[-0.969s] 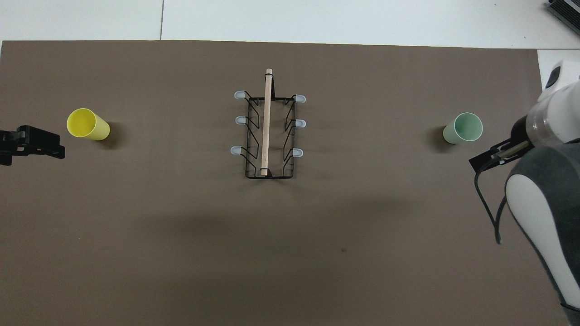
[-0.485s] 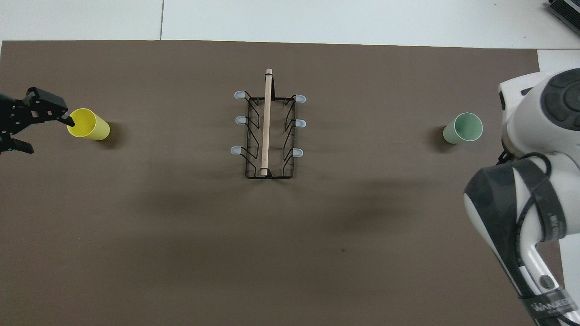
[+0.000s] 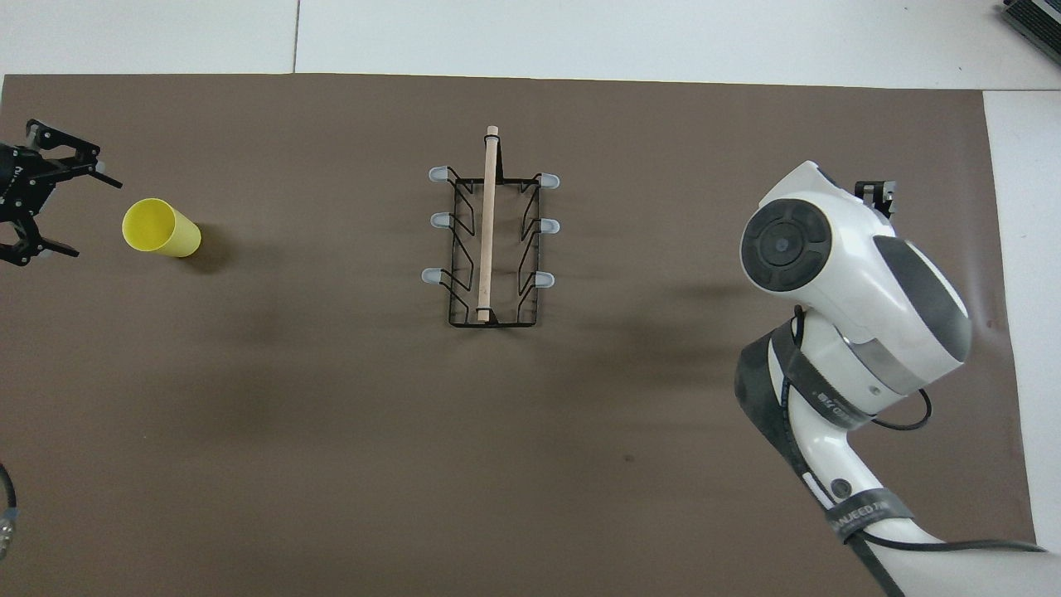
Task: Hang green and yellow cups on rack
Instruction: 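Grasp the yellow cup with the left gripper while the right grasps green cup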
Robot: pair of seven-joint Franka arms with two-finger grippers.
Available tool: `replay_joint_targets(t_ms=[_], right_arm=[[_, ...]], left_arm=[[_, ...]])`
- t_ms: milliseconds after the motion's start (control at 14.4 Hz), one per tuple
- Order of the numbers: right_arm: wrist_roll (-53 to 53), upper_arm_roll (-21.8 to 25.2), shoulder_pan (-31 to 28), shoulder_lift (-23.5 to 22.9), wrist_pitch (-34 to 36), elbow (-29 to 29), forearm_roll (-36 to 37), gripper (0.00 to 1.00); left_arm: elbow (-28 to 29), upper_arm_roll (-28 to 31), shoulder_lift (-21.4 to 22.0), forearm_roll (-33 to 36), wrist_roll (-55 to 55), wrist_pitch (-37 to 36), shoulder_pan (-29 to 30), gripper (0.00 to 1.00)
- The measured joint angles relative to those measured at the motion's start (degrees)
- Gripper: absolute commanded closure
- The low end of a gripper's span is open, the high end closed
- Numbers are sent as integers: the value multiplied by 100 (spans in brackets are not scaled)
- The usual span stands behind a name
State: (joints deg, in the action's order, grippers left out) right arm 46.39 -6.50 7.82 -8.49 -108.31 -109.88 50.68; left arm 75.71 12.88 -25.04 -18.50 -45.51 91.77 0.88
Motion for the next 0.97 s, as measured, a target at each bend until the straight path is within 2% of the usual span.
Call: replay_joint_targets(t_ms=[138,346,692,969], right_arm=[[17,5,0,-152,-285,-262,457,0],[55,5,6,-299,-576,-589,1084,0],[122,-5,187,-933,-644,-750,1948,0],[121,9,203,-1173,-773,-739,2257,0]], left_arm=[[-276,226,-471,-356,-356,16,55,0],[-650,265,-1053,-842,-1037,207,278,0],[-748,262,-1395,-1297,-1386,518,515,0],[-728,224,-1791,-1863,-1394,661,893,0]])
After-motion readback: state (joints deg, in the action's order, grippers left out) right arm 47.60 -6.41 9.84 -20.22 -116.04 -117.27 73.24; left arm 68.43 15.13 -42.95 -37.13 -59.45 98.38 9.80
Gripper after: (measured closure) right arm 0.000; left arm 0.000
